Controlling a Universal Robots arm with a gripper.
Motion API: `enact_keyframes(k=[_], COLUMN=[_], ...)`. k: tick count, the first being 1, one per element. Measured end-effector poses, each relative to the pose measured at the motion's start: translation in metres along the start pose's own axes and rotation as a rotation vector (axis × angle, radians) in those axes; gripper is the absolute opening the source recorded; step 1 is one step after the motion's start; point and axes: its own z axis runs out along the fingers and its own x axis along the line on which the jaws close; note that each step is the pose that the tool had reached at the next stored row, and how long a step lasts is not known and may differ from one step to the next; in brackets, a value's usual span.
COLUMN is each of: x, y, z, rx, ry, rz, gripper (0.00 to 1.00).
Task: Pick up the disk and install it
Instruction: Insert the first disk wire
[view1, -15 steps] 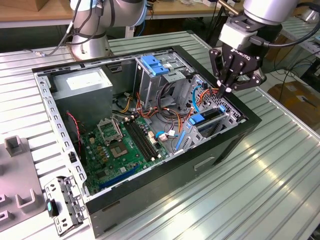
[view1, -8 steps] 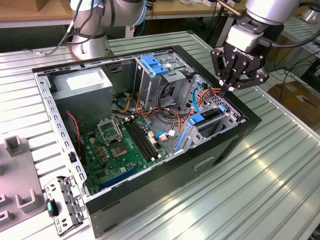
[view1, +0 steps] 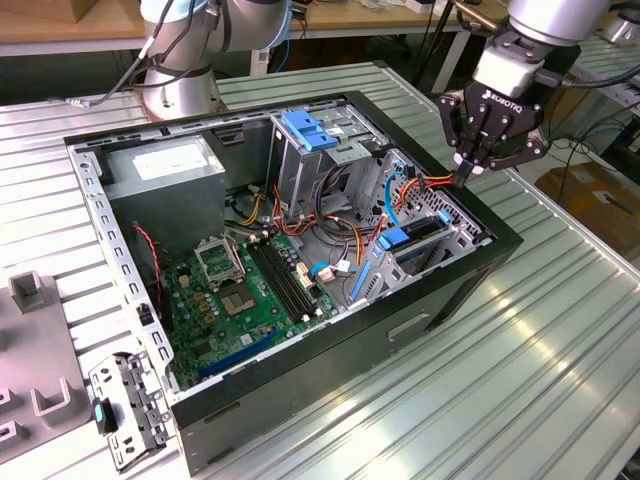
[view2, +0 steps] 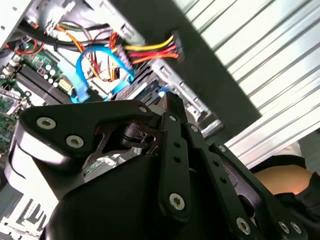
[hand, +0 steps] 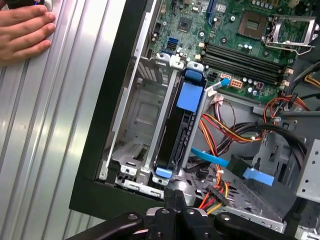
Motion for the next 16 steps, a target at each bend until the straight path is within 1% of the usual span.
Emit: enact_keyframes(k=[2,5,6,8,9,11,13,14,16], x=[-0.0015,-0.0019,-0.0019,-0.0020,-0.0020,-0.0020,-0.0020,-0.0020,-0.0030], y=[-0.0058,-0.0069,-0.0070,-0.0071,-0.0071,-0.0071,-0.0070,-0.0071,-0.0089], z=[0.0001,0.0000,0.0000,0.0000,0.0000,0.0000,0.0001,0.0002,0.0006], rx=[-0.0002,0.0001,0.0008,0.0026,0.0042,0.0060,0.0088,0.0097,0.0108], ry=[0.0010,0.0011,0.0008,0.0000,-0.0006,-0.0013,-0.0026,-0.0030,-0.0035], rz=[-0.001,-0.010,-0.024,-0.060,-0.092,-0.130,-0.188,-0.206,-0.228], gripper=[0.11,0.11,0.11,0.11,0.11,0.11,0.11,0.11,0.11])
